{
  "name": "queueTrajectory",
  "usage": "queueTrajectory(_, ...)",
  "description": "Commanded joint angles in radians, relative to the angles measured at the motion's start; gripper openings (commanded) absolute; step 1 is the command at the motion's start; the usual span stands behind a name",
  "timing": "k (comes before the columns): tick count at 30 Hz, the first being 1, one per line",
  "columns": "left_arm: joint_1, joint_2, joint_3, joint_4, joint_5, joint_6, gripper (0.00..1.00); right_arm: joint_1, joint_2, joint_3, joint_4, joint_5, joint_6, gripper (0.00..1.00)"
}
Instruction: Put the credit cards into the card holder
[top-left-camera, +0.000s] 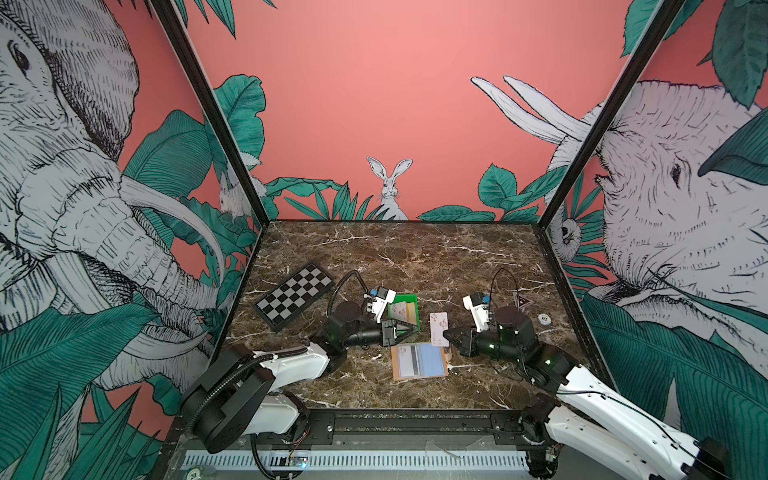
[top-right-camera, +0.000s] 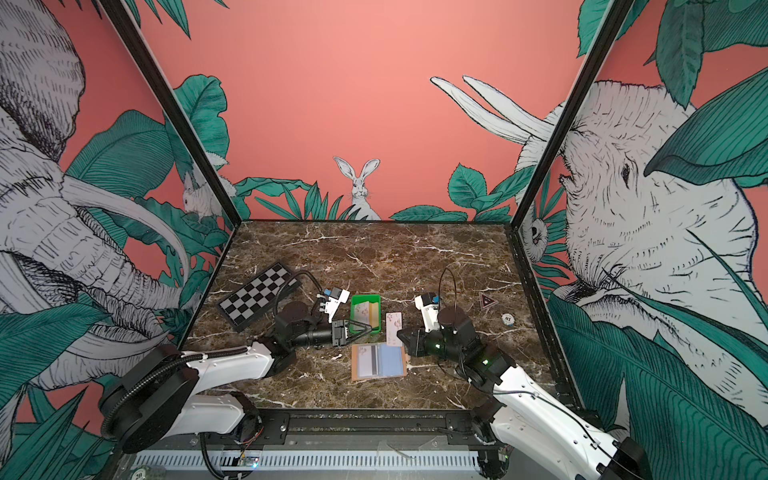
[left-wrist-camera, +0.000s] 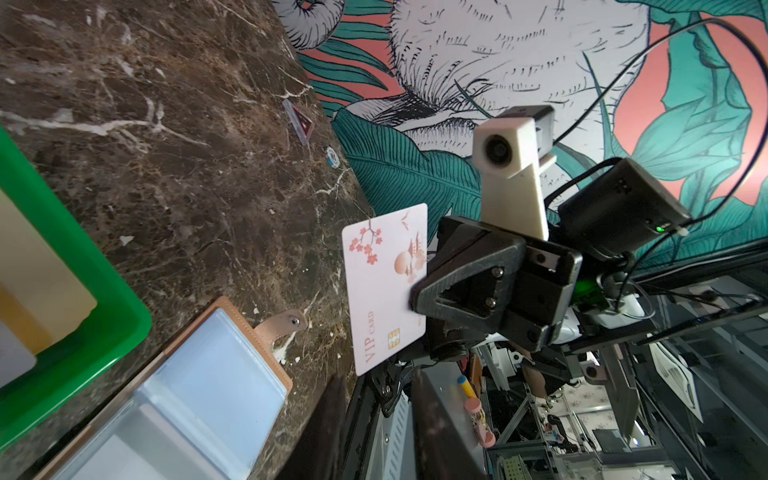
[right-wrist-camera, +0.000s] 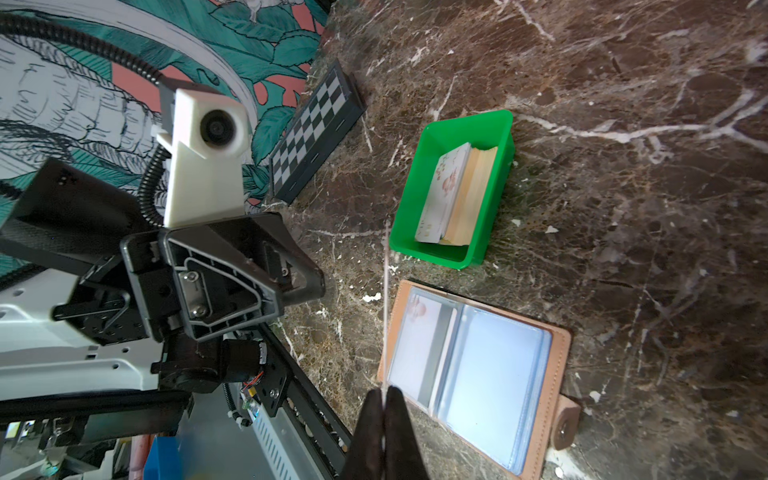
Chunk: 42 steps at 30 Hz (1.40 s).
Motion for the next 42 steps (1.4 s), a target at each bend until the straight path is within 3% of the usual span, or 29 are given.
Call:
queueTrajectory(1, -0.002, 0.009, 0.01, 0.134, 0.066, -0.053, 0.3, -0.004, -0.025, -0.005, 0.087, -0.067, 0.011, 0.0)
queueTrajectory(13, -0.002, -0.006, 0.029, 0.126, 0.13, -0.069, 0.3, -0.003, -0.083, -0.027, 0.157, -0.101, 0.079, 0.0)
queueTrajectory(25, -0.002, 0.019, 0.025, 0.253, 0.189, -0.145, 0.3, -0.004, -0.097, -0.065, 0.285, -0.155, 0.154, 0.0)
queueTrajectory(42, -0.015, 0.094, 0.023, 0.404, 0.188, -0.216, 0.28, -0.004, -0.046, -0.093, 0.421, -0.196, 0.217, 0.0)
